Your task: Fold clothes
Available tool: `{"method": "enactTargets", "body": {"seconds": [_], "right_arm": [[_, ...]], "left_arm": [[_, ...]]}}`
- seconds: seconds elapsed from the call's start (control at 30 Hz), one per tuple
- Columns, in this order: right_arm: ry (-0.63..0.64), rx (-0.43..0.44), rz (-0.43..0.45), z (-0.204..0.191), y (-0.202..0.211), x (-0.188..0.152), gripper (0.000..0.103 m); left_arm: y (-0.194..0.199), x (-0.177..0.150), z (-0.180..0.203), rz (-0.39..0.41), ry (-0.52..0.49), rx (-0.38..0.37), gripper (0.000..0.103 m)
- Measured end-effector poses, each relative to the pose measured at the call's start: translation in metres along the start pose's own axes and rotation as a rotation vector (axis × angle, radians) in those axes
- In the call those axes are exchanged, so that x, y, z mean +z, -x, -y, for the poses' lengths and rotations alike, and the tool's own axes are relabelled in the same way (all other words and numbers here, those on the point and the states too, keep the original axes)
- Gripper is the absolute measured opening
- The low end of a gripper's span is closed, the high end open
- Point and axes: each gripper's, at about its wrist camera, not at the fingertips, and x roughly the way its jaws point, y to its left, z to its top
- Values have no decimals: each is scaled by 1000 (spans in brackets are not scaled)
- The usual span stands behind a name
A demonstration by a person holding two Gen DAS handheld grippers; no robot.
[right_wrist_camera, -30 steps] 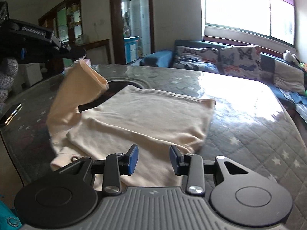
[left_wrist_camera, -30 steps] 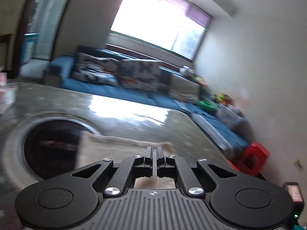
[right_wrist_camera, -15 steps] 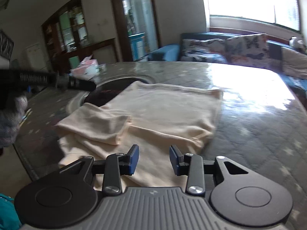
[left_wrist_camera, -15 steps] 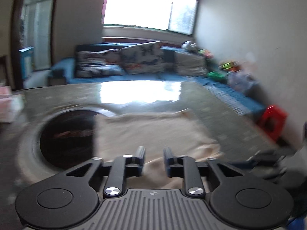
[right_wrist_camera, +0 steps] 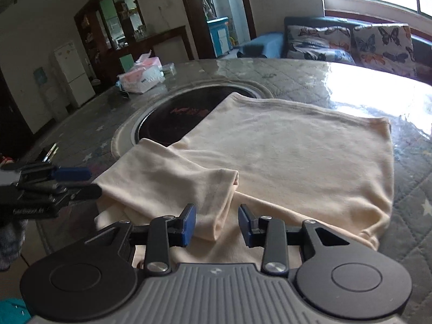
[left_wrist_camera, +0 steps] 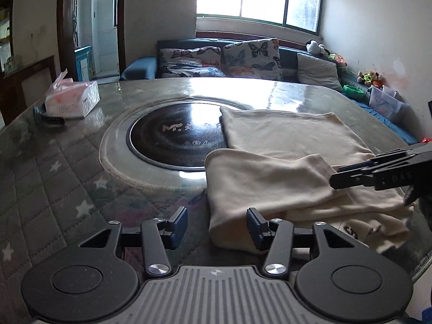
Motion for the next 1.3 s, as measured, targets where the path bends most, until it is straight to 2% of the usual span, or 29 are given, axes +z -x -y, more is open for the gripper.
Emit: {"method": "enactTargets", "body": {"seconds": [0.07,0.13,0.2,0.3,0.47,0.67,0.83,1.03,1.23,1.3], "right_arm": [[-2,-5,-13,-2,-5,1,33],[2,-17,-19,-5,-8,2,24],[13,-32,-21,-9,-8,4,10],[37,-54,-8,-13,-3,9,4],[109,-98,60,-23,22,21,3],[206,-184,170,-33,71,41,3],[244,-248,232,-35,102,42,3],[162,-307,171,-11,96,8,3],[30,-299,32,21,64,-33,6],[28,-294,27,24,65,-38,8]], "left_arm": [[-2,-2,-1,4,-1,-10,55],[-4,-4,-1,0,2,-22,56],[-6,-6,0,-6,2,-31,56],[-9,-8,5,-11,-5,-36,56],[-13,-9,12,0,-33,-22,56],[-15,-11,22,16,-98,13,56],[-14,-14,26,23,-126,39,55],[-11,-15,25,24,-139,47,55],[-6,-15,23,4,-161,36,56],[-1,-14,19,-3,-164,22,56]]}}
